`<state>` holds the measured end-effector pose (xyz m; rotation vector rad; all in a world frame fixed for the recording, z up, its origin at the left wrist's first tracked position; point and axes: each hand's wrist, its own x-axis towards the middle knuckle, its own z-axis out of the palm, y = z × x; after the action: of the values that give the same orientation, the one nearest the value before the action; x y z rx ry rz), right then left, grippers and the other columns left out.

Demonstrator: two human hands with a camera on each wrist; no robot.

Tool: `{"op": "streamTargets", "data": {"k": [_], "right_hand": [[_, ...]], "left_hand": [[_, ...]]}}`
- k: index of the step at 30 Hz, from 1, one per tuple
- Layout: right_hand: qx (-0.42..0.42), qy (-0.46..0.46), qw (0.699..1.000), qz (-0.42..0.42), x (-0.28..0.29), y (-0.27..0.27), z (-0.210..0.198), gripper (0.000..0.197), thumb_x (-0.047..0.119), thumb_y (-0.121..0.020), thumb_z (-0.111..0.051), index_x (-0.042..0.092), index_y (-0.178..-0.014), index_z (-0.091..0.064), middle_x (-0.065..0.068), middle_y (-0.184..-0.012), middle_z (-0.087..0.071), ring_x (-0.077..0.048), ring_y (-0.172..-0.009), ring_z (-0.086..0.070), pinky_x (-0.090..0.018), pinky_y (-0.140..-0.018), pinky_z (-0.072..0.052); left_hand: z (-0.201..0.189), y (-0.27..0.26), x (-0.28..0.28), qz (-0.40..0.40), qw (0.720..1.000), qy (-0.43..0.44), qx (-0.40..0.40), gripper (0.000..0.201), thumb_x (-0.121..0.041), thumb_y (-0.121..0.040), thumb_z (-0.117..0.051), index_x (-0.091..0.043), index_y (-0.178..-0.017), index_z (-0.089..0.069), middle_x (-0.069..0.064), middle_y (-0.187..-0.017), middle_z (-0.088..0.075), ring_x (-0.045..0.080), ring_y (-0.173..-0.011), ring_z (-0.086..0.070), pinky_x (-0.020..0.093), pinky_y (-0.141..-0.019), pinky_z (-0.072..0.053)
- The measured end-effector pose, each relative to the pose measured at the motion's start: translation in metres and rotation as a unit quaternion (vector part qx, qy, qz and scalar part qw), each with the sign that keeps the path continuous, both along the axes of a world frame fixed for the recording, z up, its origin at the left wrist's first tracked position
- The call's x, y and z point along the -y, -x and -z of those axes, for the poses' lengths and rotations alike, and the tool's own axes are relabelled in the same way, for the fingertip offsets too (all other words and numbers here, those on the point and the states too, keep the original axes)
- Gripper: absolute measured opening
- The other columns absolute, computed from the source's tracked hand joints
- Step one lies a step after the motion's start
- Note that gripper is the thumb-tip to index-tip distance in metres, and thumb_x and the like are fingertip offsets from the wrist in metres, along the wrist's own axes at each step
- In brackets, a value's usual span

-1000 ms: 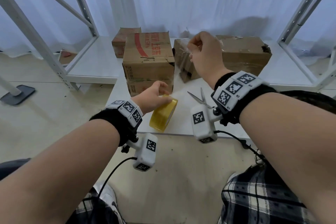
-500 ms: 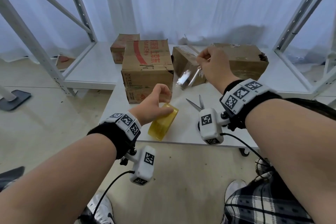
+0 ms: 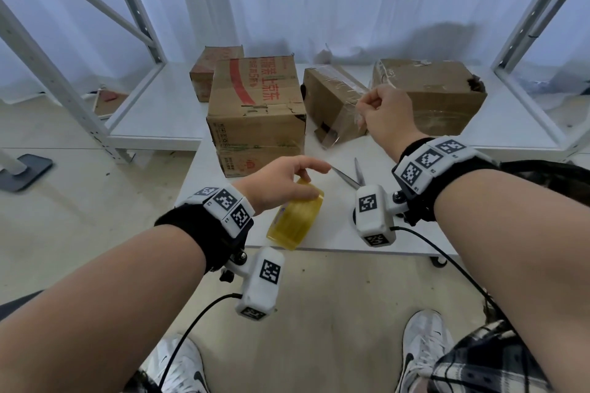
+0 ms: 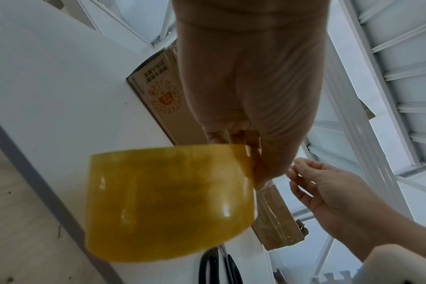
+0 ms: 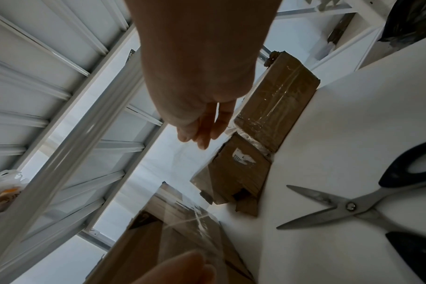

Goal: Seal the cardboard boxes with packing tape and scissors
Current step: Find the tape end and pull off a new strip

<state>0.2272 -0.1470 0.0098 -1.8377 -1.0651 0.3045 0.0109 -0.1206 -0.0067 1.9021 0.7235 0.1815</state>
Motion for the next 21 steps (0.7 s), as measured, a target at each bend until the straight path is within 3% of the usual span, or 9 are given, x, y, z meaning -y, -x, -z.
{"op": "streamTargets", "data": {"k": [2,5,7,10,13,15,18,21], "right_hand": [[-0.014,-0.002,1.0,-0.001,-0.001,-0.002,0.003,0.021,0.005,-0.092,-0.059,0.019,-0.077,-0.055,-0.006,-0.078,-0.064,-0.009,-0.058,-0.061,-0.023,-0.063,-0.052],[-0.022,-0.004,1.0,0.0,-0.005,-0.003,0.005,0.019,0.005,-0.091,-0.059,0.017,-0.077,-0.056,-0.006,-0.077,-0.064,-0.007,-0.056,-0.062,-0.025,-0.066,-0.053],[-0.029,-0.003,1.0,0.004,-0.007,-0.003,0.007,0.013,0.005,-0.091,-0.059,0.014,-0.081,-0.058,-0.005,-0.077,-0.064,-0.004,-0.053,-0.06,-0.025,-0.067,-0.053],[-0.033,-0.013,0.999,0.016,-0.01,-0.003,0.012,0.017,0.005,-0.092,-0.058,0.016,-0.079,-0.057,-0.004,-0.075,-0.062,0.0,-0.049,-0.058,-0.024,-0.063,-0.05],[-0.021,-0.052,0.998,0.036,-0.014,-0.001,0.013,0.026,0.007,-0.092,-0.056,0.025,-0.074,-0.05,-0.004,-0.08,-0.061,-0.017,-0.069,-0.064,-0.032,-0.068,-0.054],[0.001,-0.076,0.996,0.045,-0.016,0.004,0.009,0.02,0.01,-0.093,-0.057,0.022,-0.078,-0.051,-0.004,-0.086,-0.06,-0.025,-0.081,-0.063,-0.037,-0.077,-0.054],[0.024,-0.104,0.992,0.059,-0.016,0.007,0.004,0.007,0.008,-0.094,-0.053,0.013,-0.089,-0.054,-0.003,-0.092,-0.057,-0.019,-0.085,-0.057,-0.032,-0.082,-0.05],[0.006,-0.099,0.993,0.064,-0.012,-0.002,0.001,0.009,0.006,-0.094,-0.054,0.014,-0.089,-0.054,0.002,-0.086,-0.056,-0.018,-0.084,-0.058,-0.031,-0.082,-0.052]], "left_hand": [[0.001,0.001,-0.001,-0.005,1.0,0.012,0.006,0.045,-0.002,-0.086,-0.066,-0.022,-0.126,-0.059,-0.009,-0.099,-0.053,0.002,-0.079,-0.051,0.015,-0.075,-0.05],[0.001,-0.001,-0.004,-0.007,0.999,0.031,-0.002,0.047,-0.001,-0.085,-0.066,-0.021,-0.128,-0.058,-0.005,-0.101,-0.053,0.01,-0.088,-0.053,0.021,-0.083,-0.053],[0.0,-0.003,-0.005,-0.007,0.999,0.042,-0.008,0.048,0.001,-0.085,-0.066,-0.017,-0.129,-0.057,-0.01,-0.097,-0.054,0.01,-0.087,-0.052,0.027,-0.087,-0.052],[-0.001,-0.007,-0.007,-0.007,0.999,0.053,-0.008,0.046,0.004,-0.085,-0.064,-0.014,-0.127,-0.056,-0.011,-0.095,-0.055,0.009,-0.081,-0.05,0.027,-0.086,-0.051],[0.001,-0.01,-0.011,-0.005,0.999,0.053,-0.011,0.042,0.004,-0.086,-0.063,-0.016,-0.122,-0.055,0.0,-0.108,-0.055,0.013,-0.087,-0.047,0.03,-0.089,-0.05],[0.003,-0.013,-0.011,-0.005,0.998,0.055,-0.005,0.04,0.004,-0.087,-0.061,-0.016,-0.121,-0.055,0.002,-0.106,-0.053,0.014,-0.087,-0.046,0.034,-0.091,-0.05],[0.005,-0.019,-0.008,0.004,0.999,0.049,0.001,0.039,0.003,-0.088,-0.059,-0.019,-0.12,-0.054,0.0,-0.104,-0.051,0.01,-0.084,-0.045,0.029,-0.087,-0.049],[0.007,-0.023,-0.006,0.007,0.999,0.037,0.003,0.039,0.003,-0.088,-0.058,-0.018,-0.12,-0.054,-0.002,-0.104,-0.053,0.009,-0.086,-0.046,0.027,-0.086,-0.049]]}}
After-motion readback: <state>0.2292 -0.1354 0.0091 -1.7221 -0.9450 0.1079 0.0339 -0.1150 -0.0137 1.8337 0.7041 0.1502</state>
